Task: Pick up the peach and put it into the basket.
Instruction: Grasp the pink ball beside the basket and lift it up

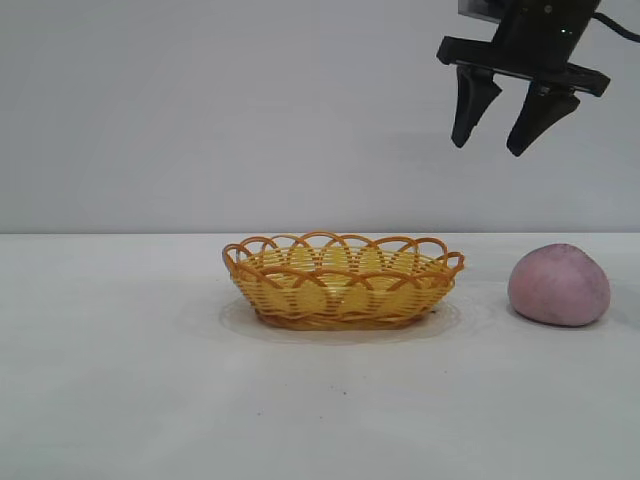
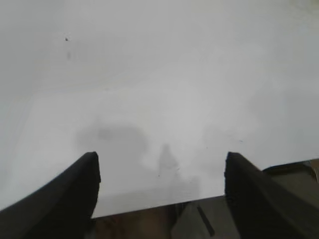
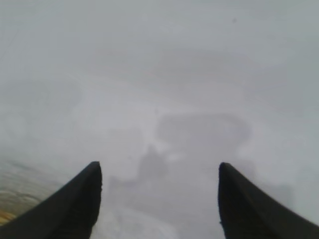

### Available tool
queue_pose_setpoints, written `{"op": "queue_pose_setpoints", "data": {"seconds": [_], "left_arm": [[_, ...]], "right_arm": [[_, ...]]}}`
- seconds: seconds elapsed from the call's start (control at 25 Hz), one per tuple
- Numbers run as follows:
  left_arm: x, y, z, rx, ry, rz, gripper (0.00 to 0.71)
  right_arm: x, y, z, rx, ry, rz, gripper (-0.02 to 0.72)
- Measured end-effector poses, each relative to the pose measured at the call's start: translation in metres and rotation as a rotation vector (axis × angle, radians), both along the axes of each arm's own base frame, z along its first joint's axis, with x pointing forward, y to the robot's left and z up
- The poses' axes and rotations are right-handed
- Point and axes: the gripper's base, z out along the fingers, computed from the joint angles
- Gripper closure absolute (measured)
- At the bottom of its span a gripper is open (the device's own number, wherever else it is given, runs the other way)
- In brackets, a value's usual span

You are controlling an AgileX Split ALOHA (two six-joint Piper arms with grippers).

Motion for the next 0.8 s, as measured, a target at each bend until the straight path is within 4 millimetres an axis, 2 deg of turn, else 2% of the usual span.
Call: {"op": "queue_pose_setpoints", "data": {"seconds": [0.2,0.32,0.48,0.8], "left_arm": [[-0.054,-0.001,0.003,0.008,-0.237,-0.006,0.196],[-0.075,-0.002,-0.005,0.013,-0.32,-0.007,0.196],[-0.078,-0.003,-0.02,0.003,-0.309,-0.013,0.196],[-0.076,-0.001,-0.021,-0.006,-0.31,0.021,0.196]], "right_arm": [[0.0,0.0,0.0,-0.001,0.0,0.0,0.277],[0.0,0.0,0.0,-0.001,0.0,0.0,0.277],[0.0,-0.001,-0.001,-0.01,0.001,0.004,0.277],[-0.003,-0.003,0.007,-0.041,-0.008,0.02,0.277]]}}
